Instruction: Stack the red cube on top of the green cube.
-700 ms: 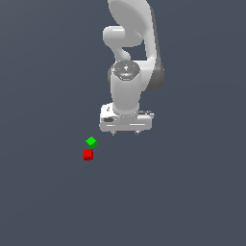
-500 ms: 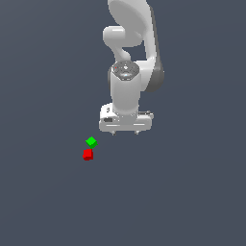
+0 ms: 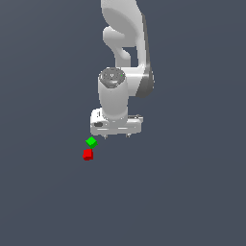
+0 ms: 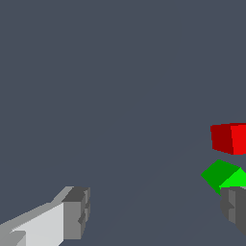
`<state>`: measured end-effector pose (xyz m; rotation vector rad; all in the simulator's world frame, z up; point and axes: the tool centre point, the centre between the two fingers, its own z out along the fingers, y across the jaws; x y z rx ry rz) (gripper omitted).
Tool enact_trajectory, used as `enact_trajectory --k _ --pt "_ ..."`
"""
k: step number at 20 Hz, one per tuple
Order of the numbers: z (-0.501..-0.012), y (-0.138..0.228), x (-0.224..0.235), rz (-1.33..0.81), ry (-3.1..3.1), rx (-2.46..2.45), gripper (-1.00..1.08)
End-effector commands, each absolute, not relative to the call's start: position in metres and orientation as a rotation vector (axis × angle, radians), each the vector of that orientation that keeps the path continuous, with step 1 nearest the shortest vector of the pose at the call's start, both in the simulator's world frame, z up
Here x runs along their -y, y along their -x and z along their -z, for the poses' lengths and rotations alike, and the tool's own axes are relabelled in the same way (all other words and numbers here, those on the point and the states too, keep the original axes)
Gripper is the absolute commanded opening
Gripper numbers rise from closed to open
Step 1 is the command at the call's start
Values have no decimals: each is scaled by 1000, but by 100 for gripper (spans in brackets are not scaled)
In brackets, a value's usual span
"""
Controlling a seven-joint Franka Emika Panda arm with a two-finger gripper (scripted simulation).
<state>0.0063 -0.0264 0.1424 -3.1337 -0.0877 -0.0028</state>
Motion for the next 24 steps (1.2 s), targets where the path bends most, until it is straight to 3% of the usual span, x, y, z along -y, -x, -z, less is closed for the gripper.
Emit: enact_trajectory --k 1,14,24 --pt "-134 -8 44 2 3134 106 100" --pt "-82 -30 148 0 3132 229 100" --pt "-70 -39 174 0 3131 260 100"
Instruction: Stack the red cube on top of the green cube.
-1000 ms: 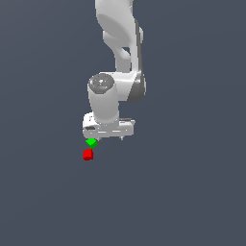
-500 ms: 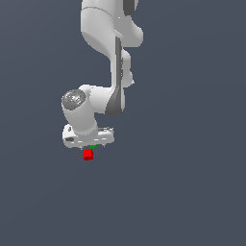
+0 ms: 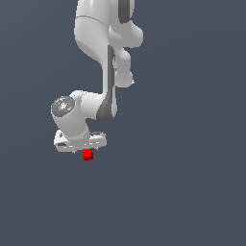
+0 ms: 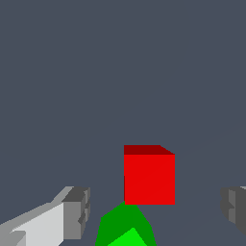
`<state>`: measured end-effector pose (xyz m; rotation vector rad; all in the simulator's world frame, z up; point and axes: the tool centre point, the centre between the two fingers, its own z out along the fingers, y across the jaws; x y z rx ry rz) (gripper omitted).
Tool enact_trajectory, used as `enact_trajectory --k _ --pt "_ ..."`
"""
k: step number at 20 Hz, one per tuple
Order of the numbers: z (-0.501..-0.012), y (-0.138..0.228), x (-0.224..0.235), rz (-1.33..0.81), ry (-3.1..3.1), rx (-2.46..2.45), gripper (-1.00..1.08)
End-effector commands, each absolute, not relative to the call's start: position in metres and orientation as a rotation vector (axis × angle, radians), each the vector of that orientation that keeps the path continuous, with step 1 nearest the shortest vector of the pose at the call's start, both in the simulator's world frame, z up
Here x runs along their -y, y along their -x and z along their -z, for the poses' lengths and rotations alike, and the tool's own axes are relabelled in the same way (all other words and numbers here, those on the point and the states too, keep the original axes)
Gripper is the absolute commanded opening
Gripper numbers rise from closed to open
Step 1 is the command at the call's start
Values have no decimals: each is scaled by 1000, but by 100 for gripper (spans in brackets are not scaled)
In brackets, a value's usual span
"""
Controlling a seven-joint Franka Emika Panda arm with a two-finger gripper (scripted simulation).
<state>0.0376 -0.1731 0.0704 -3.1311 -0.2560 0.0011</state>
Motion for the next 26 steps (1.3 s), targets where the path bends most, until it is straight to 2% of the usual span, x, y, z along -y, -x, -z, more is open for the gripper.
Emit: enact_trajectory --k 1,20,21,26 --pt "-70 -39 174 0 3131 260 100" --pt "-20 -39 174 0 3131 260 100" --pt "-20 -39 174 0 3131 260 -100" --pt "-20 -39 174 0 3131 260 -100"
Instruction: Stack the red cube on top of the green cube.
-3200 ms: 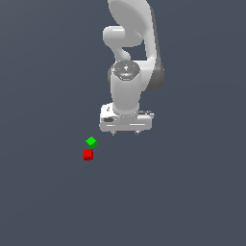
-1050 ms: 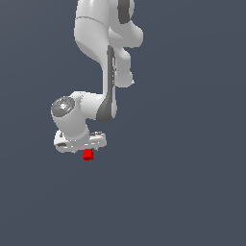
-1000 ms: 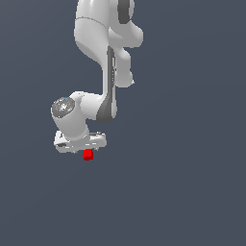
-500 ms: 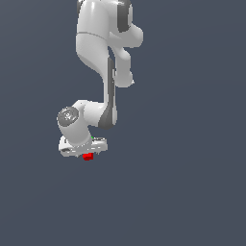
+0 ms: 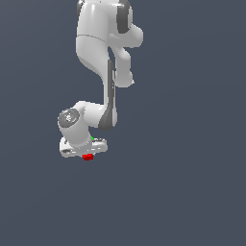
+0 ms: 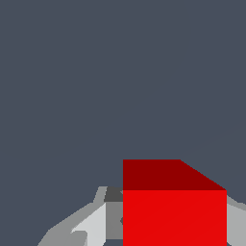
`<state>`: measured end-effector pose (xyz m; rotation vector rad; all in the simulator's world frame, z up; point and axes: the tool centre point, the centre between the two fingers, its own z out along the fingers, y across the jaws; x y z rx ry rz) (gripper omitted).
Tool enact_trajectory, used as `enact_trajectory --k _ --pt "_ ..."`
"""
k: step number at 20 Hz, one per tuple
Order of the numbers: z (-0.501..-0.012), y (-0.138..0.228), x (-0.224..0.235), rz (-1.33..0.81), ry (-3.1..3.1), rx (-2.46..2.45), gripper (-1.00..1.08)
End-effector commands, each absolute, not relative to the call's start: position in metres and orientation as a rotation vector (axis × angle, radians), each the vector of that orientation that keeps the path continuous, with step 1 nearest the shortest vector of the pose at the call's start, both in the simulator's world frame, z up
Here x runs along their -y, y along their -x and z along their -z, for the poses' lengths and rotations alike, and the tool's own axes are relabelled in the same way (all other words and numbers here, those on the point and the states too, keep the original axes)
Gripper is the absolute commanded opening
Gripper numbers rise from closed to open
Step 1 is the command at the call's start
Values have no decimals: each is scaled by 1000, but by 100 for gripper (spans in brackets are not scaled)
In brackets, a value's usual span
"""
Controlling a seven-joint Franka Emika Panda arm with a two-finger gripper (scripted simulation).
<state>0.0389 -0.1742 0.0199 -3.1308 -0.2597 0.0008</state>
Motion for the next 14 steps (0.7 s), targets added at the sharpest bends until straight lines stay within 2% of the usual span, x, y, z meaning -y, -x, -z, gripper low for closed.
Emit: enact_trajectory --k 1,8,14 --pt "-20 -39 174 0 3131 260 -100" --pt "-23 -39 174 0 3131 260 -100" --pt "-45 -38 174 0 3131 260 -100"
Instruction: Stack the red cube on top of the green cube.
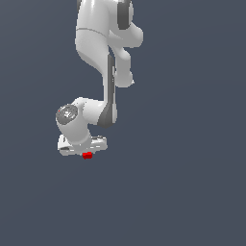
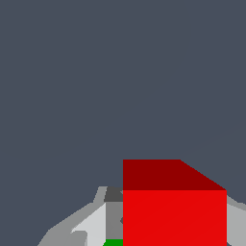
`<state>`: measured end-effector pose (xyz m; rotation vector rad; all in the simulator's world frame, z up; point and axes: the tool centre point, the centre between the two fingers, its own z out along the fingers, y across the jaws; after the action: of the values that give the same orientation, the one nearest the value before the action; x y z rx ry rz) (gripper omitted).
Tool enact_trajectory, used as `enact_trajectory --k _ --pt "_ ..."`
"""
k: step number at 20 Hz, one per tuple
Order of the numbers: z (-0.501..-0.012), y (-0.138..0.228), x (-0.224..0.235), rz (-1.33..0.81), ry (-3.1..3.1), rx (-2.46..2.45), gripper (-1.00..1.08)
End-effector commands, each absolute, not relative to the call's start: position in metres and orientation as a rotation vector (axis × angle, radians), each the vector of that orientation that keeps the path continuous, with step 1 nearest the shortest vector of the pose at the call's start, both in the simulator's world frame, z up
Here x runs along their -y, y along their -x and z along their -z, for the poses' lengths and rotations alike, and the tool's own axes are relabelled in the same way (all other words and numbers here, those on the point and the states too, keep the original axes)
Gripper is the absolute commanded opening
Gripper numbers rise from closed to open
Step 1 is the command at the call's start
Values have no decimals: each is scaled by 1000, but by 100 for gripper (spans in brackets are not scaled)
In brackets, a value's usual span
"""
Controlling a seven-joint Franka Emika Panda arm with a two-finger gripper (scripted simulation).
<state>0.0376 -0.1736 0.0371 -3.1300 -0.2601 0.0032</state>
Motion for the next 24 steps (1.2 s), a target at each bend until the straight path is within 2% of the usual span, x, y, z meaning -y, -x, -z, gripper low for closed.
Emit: enact_trajectory --k 1,12,24 --pt "-52 -38 174 0 3131 260 -100" --pt "-115 -38 174 0 3131 260 -100" --pt "-113 -32 173 1 3131 260 -100"
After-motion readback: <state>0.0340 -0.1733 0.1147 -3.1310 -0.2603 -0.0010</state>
